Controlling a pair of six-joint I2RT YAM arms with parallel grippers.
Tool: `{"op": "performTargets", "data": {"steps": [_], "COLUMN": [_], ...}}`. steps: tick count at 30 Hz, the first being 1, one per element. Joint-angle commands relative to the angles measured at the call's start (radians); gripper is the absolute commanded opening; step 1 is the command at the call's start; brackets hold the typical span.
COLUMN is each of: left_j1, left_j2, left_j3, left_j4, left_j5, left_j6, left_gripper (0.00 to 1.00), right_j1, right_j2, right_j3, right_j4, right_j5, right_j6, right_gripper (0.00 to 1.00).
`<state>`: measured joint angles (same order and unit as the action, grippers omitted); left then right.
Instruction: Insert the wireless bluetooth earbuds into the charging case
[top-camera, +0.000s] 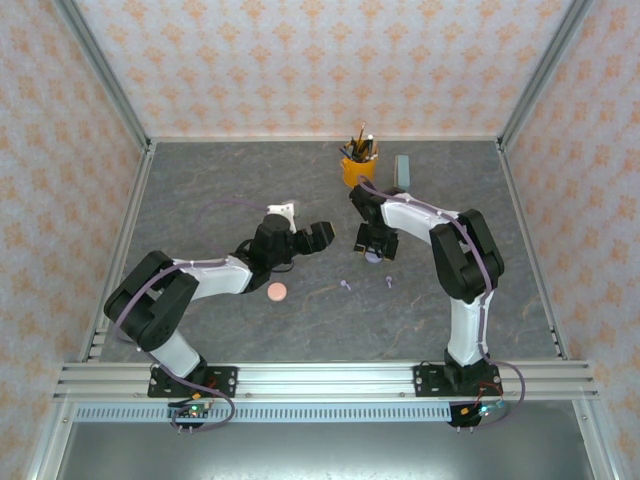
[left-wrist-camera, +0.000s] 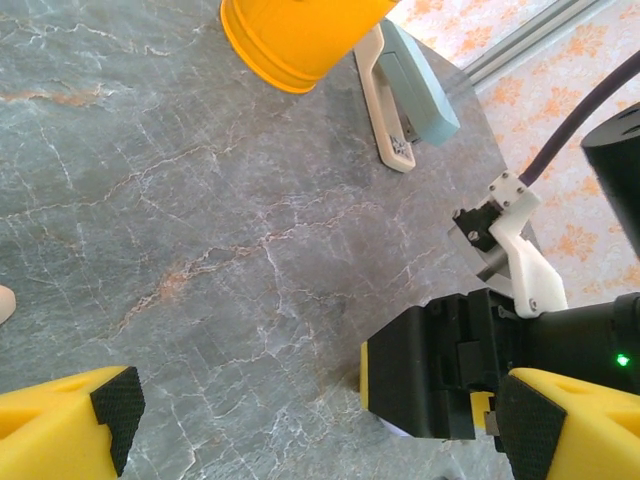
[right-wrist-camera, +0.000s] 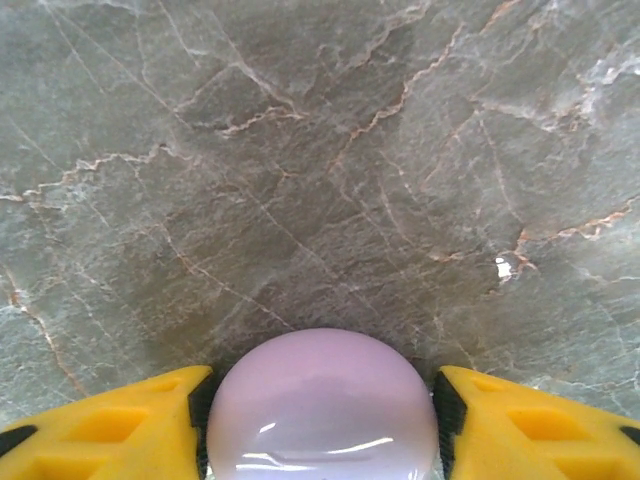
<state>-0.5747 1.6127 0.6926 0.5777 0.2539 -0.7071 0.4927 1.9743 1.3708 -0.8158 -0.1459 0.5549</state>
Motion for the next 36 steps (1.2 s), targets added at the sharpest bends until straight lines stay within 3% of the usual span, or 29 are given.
{"op": "performTargets", "data": {"steps": [1,16,29,36], "left_j1": [-0.007,-0.008,-0.007,-0.007], "left_j2": [-0.037,-0.038,-0.038,-0.036], "left_j3": [0.010,0.013,0.016,0.016], "left_j4": [0.011,0.007,0.003,0.005], "left_j5": [-0.023,-0.023,-0.025,-0.025], "left_j6": [0.000,0.003,0.004,0.003], "left_gripper": [0.94,0.94,0.94,0.94], "right_j1": [0.003,0.004,0.004,0.006], "right_j2": [0.009,0.008,-0.005,-0.014], "right_j3": [0.010,-0.023,-0.023,-0.045], "right_j4": [-0.029,0.015,0.016,0.031], "right_j5": [0.037,-0.002,-0.014,-0.013], "right_j6": [-0.005,0.017,0.019,0.019], "right_gripper": [0.62,0.63,0.57,0.59]}}
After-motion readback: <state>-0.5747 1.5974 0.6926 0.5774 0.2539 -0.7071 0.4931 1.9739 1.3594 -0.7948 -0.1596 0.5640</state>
